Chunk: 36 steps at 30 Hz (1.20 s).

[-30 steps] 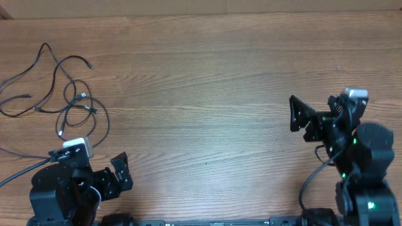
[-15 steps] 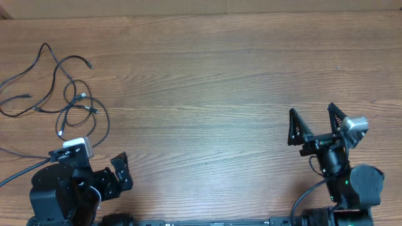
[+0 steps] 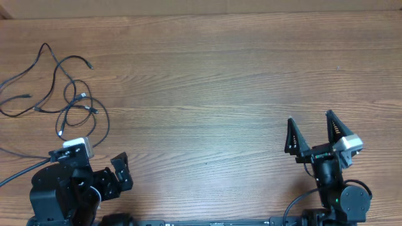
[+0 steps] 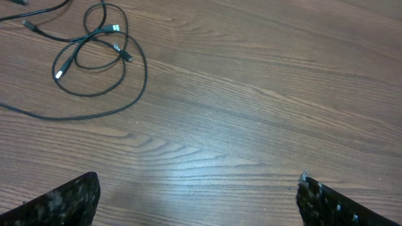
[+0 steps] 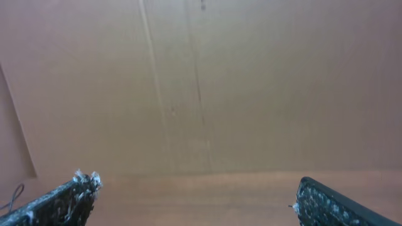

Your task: Untangle cables

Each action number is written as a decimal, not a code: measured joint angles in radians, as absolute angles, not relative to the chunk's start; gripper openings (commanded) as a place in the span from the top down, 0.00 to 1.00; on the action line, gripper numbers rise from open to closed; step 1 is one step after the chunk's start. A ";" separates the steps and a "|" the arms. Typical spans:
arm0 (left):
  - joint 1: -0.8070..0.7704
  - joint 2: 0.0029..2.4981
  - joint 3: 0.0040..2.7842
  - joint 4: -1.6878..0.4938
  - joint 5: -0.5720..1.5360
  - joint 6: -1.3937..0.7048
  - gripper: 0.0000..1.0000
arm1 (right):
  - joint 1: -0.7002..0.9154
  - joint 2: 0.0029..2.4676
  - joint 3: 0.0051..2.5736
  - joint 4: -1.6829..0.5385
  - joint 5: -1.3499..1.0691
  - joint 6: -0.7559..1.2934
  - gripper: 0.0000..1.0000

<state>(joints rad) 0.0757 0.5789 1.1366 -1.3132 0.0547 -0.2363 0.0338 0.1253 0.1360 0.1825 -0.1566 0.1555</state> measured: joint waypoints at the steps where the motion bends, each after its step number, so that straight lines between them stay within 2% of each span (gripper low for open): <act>1: 0.076 0.579 1.137 -1.313 0.055 -0.236 0.00 | 0.033 0.110 0.118 0.202 -0.157 0.155 0.00; 12: 0.076 0.579 1.137 -1.313 0.055 -0.236 0.00 | 0.033 0.014 0.018 0.255 -0.150 0.156 0.00; 16: 0.076 0.579 1.137 -1.313 0.055 -0.236 0.01 | 0.033 0.013 0.018 0.177 -0.132 0.155 0.00; 22: 0.076 0.579 1.136 -1.314 0.055 -0.236 0.00 | 0.034 0.013 0.018 -0.078 -0.123 0.155 0.00; 36: 0.076 0.579 1.136 -1.313 0.055 -0.236 0.00 | 0.034 0.012 0.018 -0.078 -0.123 0.156 0.00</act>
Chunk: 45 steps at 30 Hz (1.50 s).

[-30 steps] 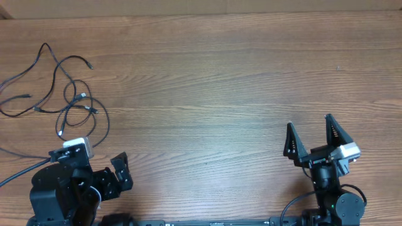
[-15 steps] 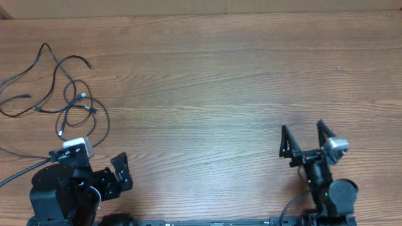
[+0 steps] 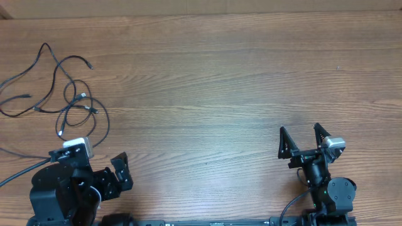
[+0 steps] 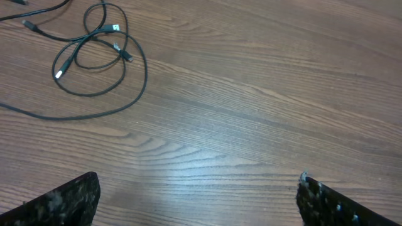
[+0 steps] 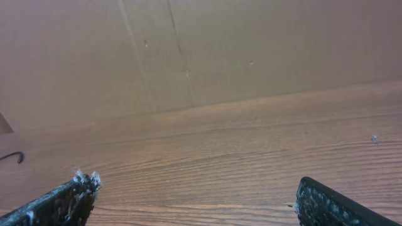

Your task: Untangle cables

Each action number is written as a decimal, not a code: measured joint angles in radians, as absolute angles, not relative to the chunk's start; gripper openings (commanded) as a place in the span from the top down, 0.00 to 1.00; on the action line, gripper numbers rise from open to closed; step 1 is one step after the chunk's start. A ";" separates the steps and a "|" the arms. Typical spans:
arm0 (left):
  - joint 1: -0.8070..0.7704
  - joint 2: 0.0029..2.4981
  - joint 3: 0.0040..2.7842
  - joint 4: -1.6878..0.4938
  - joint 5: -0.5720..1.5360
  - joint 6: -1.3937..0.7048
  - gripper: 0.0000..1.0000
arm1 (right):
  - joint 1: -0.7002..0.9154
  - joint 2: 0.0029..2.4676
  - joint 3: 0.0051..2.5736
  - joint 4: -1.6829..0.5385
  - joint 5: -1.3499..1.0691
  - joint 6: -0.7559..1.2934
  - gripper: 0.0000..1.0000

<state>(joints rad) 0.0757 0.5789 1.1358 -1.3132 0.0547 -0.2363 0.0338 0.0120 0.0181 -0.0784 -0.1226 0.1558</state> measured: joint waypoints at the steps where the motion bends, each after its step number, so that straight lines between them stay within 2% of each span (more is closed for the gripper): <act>1: 0.076 0.579 1.136 -1.313 0.055 -0.236 0.00 | 0.034 0.012 0.018 -0.078 -0.122 0.155 0.00; 38: 0.076 0.578 1.132 -1.315 0.055 -0.236 0.01 | 0.034 0.012 0.018 -0.078 -0.123 0.156 0.00; 45: 0.076 0.485 0.938 -1.016 0.056 -0.236 0.01 | 0.034 0.012 0.018 -0.078 -0.123 0.156 0.00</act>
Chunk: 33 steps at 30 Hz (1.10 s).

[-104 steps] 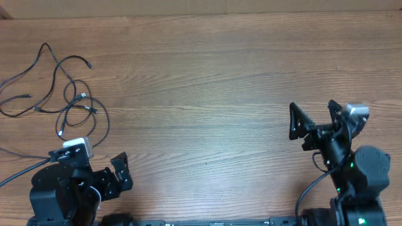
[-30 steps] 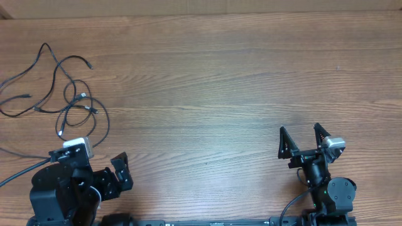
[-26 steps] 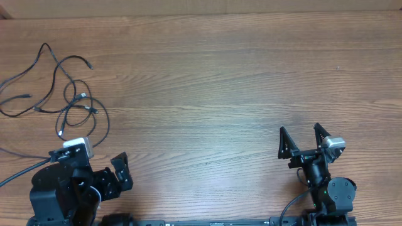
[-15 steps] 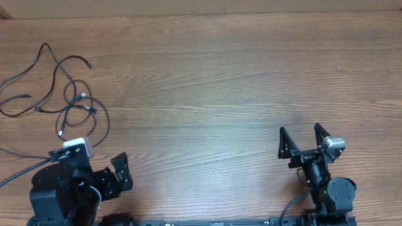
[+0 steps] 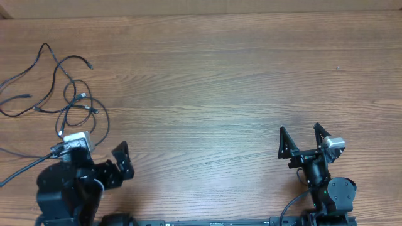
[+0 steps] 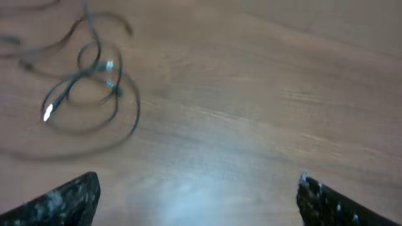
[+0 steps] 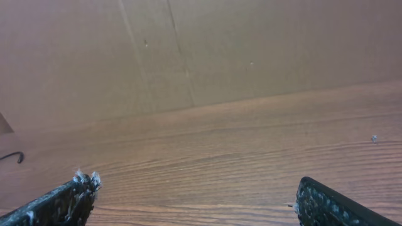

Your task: Untangle cables

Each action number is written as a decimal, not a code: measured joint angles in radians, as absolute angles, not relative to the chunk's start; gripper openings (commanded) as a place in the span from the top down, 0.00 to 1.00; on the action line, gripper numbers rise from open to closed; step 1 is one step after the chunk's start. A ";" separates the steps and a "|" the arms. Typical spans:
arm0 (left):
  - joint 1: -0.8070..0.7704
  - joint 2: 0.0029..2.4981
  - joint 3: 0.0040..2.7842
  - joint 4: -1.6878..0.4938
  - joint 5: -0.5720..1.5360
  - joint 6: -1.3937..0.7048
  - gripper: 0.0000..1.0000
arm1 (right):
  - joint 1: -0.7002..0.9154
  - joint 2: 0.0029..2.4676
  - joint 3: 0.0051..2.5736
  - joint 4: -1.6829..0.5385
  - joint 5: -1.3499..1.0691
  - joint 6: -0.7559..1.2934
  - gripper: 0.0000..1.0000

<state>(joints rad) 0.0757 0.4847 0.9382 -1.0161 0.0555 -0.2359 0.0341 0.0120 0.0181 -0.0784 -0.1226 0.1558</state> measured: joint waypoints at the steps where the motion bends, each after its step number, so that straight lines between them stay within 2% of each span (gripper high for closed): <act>1: 0.076 0.461 0.895 -0.965 0.057 -0.236 0.01 | 0.034 0.012 0.018 -0.078 -0.123 0.155 0.00; 12: 0.076 0.196 0.422 -0.462 0.152 -0.252 0.00 | 0.035 0.012 0.018 -0.078 -0.123 0.155 0.00; 19: 0.076 0.033 0.247 -0.269 0.168 -0.263 0.00 | 0.035 0.012 0.018 -0.078 -0.122 0.155 0.00; 29: 0.076 0.014 0.048 0.211 0.172 -0.263 0.01 | 0.035 0.012 0.018 -0.079 -0.123 0.156 0.00; 33: 0.075 0.013 0.012 0.218 0.171 -0.260 0.00 | 0.035 0.012 0.018 -0.078 -0.122 0.156 0.00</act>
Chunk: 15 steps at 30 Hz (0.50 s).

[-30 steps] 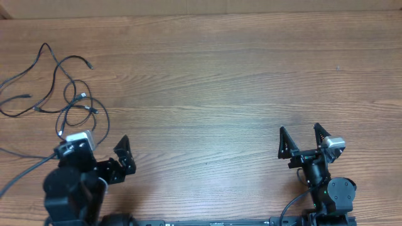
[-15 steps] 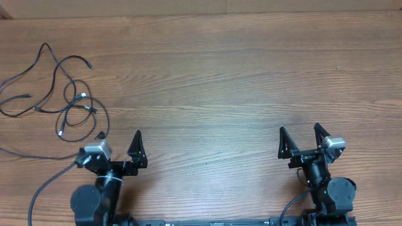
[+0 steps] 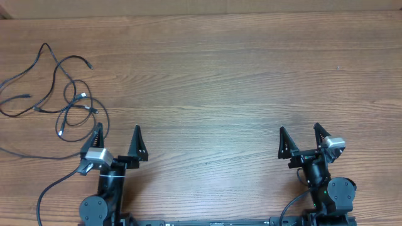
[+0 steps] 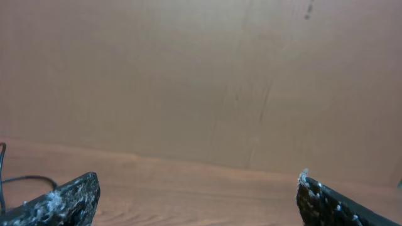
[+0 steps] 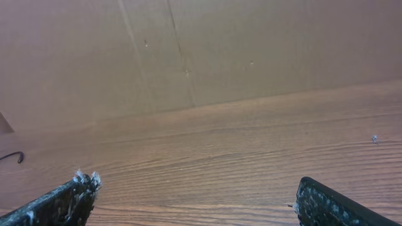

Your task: Untangle cables

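Thin black cables (image 3: 80, 107) lie in a loose tangle of loops and plug ends at the table's far left in the overhead view. My left gripper (image 3: 116, 138) stands open just right of and in front of the tangle, nothing between its fingers. In the left wrist view the left gripper (image 4: 198, 202) faces the back wall, with only a short piece of cable (image 4: 28, 178) at the left edge. My right gripper (image 3: 301, 139) is open at the front right, far from the cables; the right wrist view of it (image 5: 195, 202) catches a cable end (image 5: 12, 157) far off.
The wooden table (image 3: 220, 81) runs wide between the two arms. A brown cardboard wall (image 4: 188, 75) closes off the far edge. One cable strand trails off the left edge toward the front, near the left arm's own lead.
My left arm has shifted right from the front left corner and now stands upright. Its camera faces the back wall instead of looking down on the cables. The right arm has not moved.
At first the left arm sat folded at the front left, looking down on the tangle, and the right gripper was raised facing the wall. Then the right gripper was lower, with the table in its view. Later the left arm had lifted slightly, and now stands beside the cables.
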Each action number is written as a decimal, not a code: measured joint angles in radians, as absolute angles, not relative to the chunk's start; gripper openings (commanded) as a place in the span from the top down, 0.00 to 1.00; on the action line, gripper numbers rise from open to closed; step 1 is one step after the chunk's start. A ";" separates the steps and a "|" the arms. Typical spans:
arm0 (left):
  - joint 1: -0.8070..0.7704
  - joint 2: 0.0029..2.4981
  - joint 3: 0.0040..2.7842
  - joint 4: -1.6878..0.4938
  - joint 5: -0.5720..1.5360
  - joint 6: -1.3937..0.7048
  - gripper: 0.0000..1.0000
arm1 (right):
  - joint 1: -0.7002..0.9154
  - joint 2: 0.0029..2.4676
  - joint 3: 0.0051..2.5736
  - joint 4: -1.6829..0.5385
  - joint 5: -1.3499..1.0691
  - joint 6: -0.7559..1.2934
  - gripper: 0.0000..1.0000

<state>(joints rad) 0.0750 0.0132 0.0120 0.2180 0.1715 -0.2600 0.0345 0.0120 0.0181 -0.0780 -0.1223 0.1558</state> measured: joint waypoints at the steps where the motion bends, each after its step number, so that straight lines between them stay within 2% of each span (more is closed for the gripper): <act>1: 0.074 0.013 0.011 0.208 0.171 -0.256 0.01 | 0.035 0.012 0.018 -0.078 -0.122 0.156 0.00; 6: 0.073 0.013 0.010 0.125 0.171 -0.233 0.00 | 0.035 0.012 0.018 -0.078 -0.122 0.155 0.00; 11: 0.073 0.013 0.008 -0.056 0.168 -0.228 0.01 | 0.035 0.012 0.018 -0.078 -0.123 0.156 0.00; 15: 0.073 0.012 0.008 -0.060 0.164 -0.228 0.00 | 0.034 0.012 0.018 -0.078 -0.122 0.156 0.00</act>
<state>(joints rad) 0.0731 0.0120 0.0082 -0.0601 0.1642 -0.2279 0.0341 0.0120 0.0181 -0.0784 -0.1223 0.1558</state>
